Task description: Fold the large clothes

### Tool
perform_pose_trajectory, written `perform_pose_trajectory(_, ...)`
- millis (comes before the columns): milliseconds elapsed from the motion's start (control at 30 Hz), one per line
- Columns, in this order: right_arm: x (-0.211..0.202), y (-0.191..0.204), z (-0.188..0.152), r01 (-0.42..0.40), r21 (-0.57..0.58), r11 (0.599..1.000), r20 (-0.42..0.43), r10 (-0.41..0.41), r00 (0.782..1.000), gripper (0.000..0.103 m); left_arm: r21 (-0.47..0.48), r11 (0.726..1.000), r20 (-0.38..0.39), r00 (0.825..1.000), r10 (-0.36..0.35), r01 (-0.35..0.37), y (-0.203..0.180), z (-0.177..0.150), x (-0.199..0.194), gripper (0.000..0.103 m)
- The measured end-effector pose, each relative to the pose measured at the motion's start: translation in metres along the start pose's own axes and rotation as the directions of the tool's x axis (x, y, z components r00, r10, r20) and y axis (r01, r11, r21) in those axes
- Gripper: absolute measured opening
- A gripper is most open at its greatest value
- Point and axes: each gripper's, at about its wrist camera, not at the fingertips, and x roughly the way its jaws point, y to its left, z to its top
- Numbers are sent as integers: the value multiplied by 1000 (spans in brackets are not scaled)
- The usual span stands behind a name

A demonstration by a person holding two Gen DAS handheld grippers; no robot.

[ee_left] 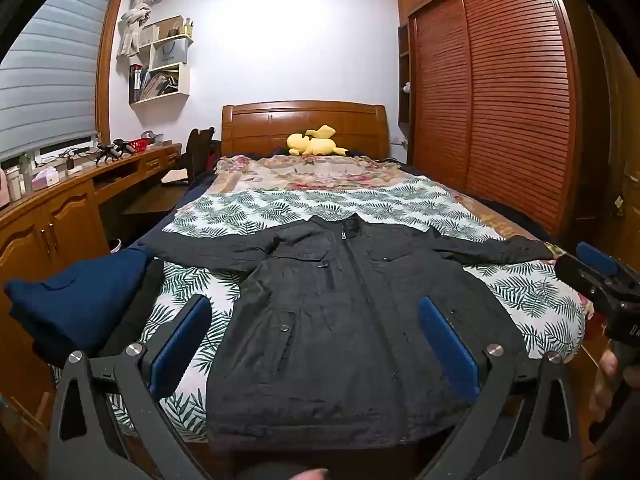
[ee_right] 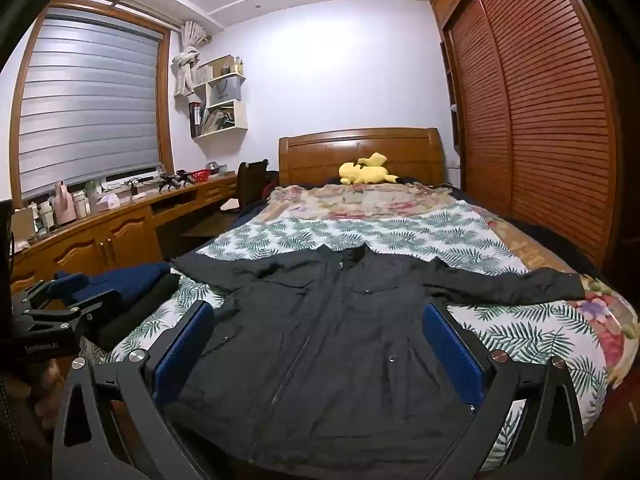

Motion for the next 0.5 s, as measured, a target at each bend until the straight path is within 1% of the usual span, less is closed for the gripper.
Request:
perform_pose_trajectory(133, -1, 0, 1, 1, 1, 1000, -3, -1, 1000, 103, 10, 1000, 8, 1000, 7, -7, -2, -1, -1, 103)
perform_pose_trajectory(167, -2, 1, 1, 1, 0, 1000, -3, -1, 1000, 103, -7, 1000, 22, 1000, 4, -4, 0, -2, -6, 103)
perform_pose_trajectory(267, 0, 1, -1, 1, 9, 1000, -3, -1, 1000, 103, -23, 1000, 4, 1000, -1, 1, 4, 2, -4, 103)
perform_pose_trajectory(500, 0, 1, 0, -3, 9, 1000, -6, 3, 1000, 103, -7, 1000, 14, 1000, 13, -13, 1, 5, -8, 103)
